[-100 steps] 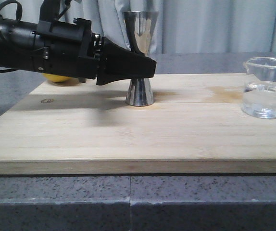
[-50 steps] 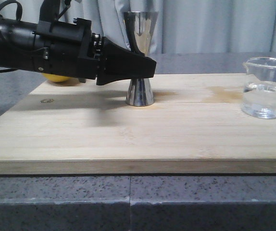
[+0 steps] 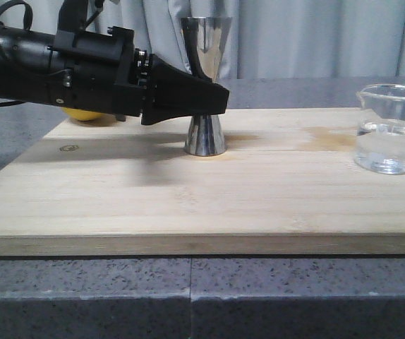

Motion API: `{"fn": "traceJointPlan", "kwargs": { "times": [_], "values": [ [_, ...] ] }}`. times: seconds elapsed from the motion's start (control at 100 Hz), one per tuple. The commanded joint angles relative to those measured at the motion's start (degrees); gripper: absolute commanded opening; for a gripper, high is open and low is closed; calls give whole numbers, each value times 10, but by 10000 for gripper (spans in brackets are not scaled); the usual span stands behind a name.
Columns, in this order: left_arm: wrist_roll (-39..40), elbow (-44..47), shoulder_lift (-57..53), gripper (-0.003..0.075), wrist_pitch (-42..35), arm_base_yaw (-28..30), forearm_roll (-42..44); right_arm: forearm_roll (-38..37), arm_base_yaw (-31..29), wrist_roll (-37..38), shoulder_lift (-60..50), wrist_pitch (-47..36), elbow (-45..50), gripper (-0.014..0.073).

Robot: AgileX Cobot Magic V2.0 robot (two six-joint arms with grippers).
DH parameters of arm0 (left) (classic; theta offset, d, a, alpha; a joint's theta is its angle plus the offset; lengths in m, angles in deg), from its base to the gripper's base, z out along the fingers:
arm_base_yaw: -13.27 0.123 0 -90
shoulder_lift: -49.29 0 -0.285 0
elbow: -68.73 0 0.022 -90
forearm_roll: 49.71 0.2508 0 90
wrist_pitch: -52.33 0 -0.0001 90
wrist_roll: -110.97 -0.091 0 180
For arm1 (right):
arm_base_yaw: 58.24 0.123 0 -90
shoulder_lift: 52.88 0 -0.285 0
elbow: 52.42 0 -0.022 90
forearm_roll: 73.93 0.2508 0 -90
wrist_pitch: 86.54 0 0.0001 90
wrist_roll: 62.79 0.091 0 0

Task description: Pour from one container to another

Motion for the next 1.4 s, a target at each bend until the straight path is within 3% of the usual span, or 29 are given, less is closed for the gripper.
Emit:
{"fn": "traceJointPlan", "kwargs": {
  "times": [0.0, 0.26, 0.44, 0.63, 0.96, 1.39],
  "values": [
    [-1, -15, -22, 104, 59, -5, -44, -4, 24, -1, 5, -62, -5, 575],
    [-1, -15, -22, 104, 59, -5, -44, -102, 176, 122, 5, -276, 76, 575],
    [-1, -15, -22, 104, 59, -5, -44, -113, 252, 131, 5, -453, 148, 575],
    [-1, -15, -22, 104, 59, -5, -44, -113, 258, 131, 27, -554, 207, 575],
    [-1, -15, -22, 104, 59, -5, -44, -149, 276, 160, 119, -654, 244, 575],
    [-1, -15, -22, 104, 59, -5, -44, -144, 285, 164, 249, -758, 248, 575]
  ]
}}
